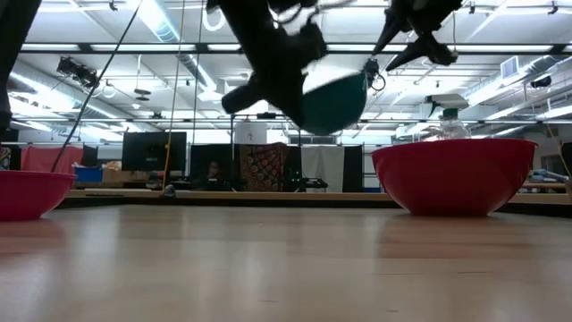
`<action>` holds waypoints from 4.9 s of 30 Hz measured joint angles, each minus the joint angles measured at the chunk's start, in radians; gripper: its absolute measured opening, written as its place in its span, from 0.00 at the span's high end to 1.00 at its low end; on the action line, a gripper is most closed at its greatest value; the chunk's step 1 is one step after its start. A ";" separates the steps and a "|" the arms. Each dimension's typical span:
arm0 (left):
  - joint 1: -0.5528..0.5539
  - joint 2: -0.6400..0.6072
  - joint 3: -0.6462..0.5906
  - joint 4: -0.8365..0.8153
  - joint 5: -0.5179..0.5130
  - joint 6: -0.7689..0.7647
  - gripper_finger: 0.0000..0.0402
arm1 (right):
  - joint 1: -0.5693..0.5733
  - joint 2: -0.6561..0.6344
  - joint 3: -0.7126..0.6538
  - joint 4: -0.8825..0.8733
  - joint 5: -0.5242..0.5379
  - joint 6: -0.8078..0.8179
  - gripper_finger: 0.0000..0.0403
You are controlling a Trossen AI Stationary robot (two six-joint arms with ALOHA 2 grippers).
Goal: Nest bowls inside each other
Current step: Stack the blue bowl on the green bowl, then stack the red bowl on the blue bowl
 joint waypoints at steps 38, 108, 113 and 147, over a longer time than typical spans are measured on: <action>-0.043 0.044 0.001 0.070 -0.226 -0.091 0.90 | 0.010 0.372 0.116 0.028 0.061 -0.215 0.85; 0.016 -0.449 -0.570 -0.641 0.540 -0.835 0.19 | -0.397 0.045 0.052 -0.524 0.217 -0.571 0.47; 0.016 -0.427 -0.668 -0.610 0.477 -0.823 0.21 | -0.342 0.045 0.204 -0.548 0.212 -0.540 0.48; 0.235 -0.388 -0.438 0.208 0.097 -1.883 0.95 | 0.182 0.071 0.005 0.114 0.401 -0.333 0.49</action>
